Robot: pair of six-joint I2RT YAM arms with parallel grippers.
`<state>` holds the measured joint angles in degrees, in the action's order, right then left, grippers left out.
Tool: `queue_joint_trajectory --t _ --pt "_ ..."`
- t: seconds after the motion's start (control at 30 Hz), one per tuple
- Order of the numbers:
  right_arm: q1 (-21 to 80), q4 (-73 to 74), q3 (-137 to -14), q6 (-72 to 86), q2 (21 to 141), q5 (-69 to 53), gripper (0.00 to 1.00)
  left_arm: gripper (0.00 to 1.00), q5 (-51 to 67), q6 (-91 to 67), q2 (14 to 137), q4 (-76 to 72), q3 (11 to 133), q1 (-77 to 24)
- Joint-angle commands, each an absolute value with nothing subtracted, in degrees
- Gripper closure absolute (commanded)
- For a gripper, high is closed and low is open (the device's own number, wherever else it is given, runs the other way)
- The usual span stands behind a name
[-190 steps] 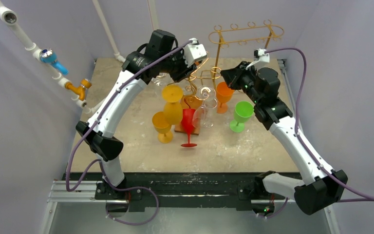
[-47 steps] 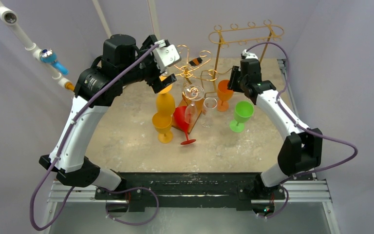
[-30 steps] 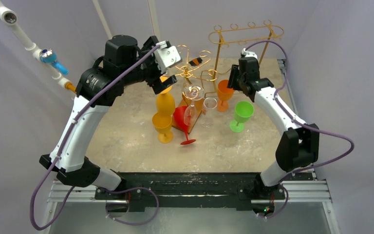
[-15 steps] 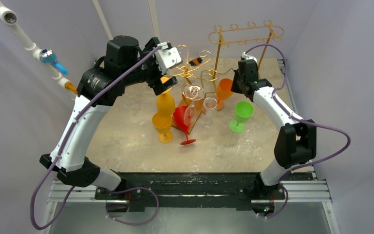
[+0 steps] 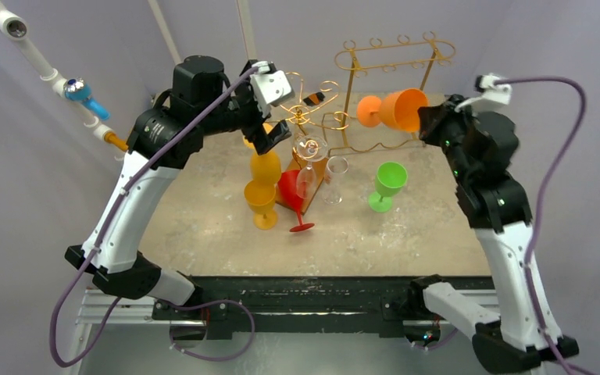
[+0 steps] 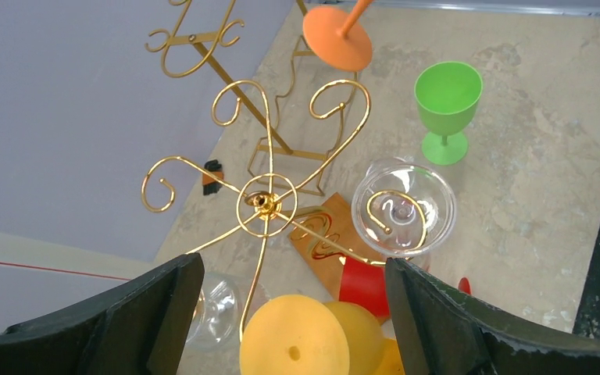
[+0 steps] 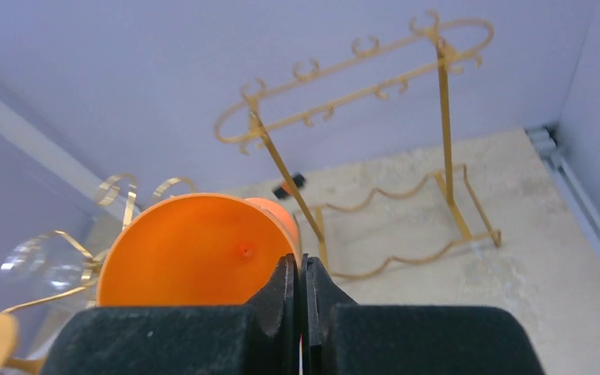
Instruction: Place the wine glass upside down on the wine glass rack
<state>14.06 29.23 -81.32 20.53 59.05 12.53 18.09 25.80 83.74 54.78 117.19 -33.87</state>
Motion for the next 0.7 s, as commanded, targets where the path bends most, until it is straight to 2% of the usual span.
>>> queue_joint_trajectory --t 0.0,0.33,0.67 --pt "13.84 25.65 -83.78 20.59 51.45 6.64 1.0 0.07 17.74 15.33 83.72 52.33 116.96 -33.74" --pt "13.84 8.45 -83.01 25.95 49.67 -11.39 1.0 0.07 25.68 10.3 84.05 46.27 115.39 -33.7" --pt "13.8 2.03 -81.52 30.19 51.68 -19.93 1.0 0.1 27.47 4.48 85.5 39.01 117.04 -33.72"
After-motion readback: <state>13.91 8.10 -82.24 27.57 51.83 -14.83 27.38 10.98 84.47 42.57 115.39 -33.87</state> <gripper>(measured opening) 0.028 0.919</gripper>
